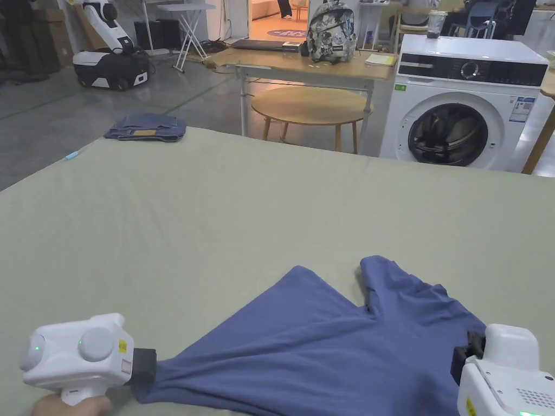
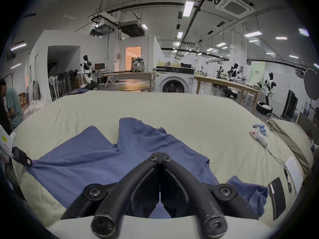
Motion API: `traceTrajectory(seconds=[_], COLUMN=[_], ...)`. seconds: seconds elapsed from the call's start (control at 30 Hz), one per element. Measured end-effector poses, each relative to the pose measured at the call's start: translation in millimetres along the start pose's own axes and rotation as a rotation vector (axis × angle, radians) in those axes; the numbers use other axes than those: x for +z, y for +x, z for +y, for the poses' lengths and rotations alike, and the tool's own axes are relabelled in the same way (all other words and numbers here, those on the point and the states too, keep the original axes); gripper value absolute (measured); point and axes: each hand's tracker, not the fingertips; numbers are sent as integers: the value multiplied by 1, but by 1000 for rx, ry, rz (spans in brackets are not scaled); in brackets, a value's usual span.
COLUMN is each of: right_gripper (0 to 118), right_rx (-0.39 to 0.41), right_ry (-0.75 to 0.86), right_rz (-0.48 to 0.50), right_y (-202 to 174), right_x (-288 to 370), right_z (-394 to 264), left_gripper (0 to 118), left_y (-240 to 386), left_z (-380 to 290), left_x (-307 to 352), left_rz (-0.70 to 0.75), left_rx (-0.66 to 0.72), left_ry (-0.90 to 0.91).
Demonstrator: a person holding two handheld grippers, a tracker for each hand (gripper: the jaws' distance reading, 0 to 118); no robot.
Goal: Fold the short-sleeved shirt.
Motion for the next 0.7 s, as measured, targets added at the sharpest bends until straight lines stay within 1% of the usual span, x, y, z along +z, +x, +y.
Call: traceTrajectory(seconds=[0.07,0.1,0.17,0.2,0.23,0.27,0.37,0.43,0.47,0.5,0.53,0.57,0.63,0.67,0.7], right_gripper=[0,0,0,0,0,0,0,0,7,19,39,44,53,64,68], right_rx=[0,-3,-12,-19,-23,-25,-31,-35,-25,-14,12,38,78,84,96], right_ry=[-10,-16,-32,-39,-43,-50,-85,-110,-142,-158,-178,-226,-296,-344,-370], right_rz=[0,0,4,8,11,14,31,39,56,55,51,77,93,119,118], right_y=[2,3,4,6,7,8,19,29,36,42,46,53,61,64,65], right_x=[-3,-6,-11,-14,-17,-22,-42,-58,-70,-81,-93,-108,-140,-158,-174], right_z=[-2,-2,-3,-2,-2,-1,9,21,29,37,43,52,65,70,74], left_gripper=[79,74,55,43,18,0,0,0,0,0,0,0,0,0,0], left_y=[7,11,17,18,21,23,25,25,21,19,17,16,6,6,6], left_z=[-7,-9,-10,-10,-11,-11,-12,-17,-18,-20,-22,-23,-19,-19,-18], left_x=[5,4,4,5,6,7,10,12,15,18,21,24,18,19,18], left_rz=[30,41,44,41,35,22,-56,-38,-53,-61,-72,-84,-89,-90,-91], left_rx=[-38,-56,-82,-93,-100,-113,-122,-139,-133,-126,-114,-106,-104,-105,-102], left_ry=[29,29,42,50,55,62,86,100,112,124,137,146,161,162,163])
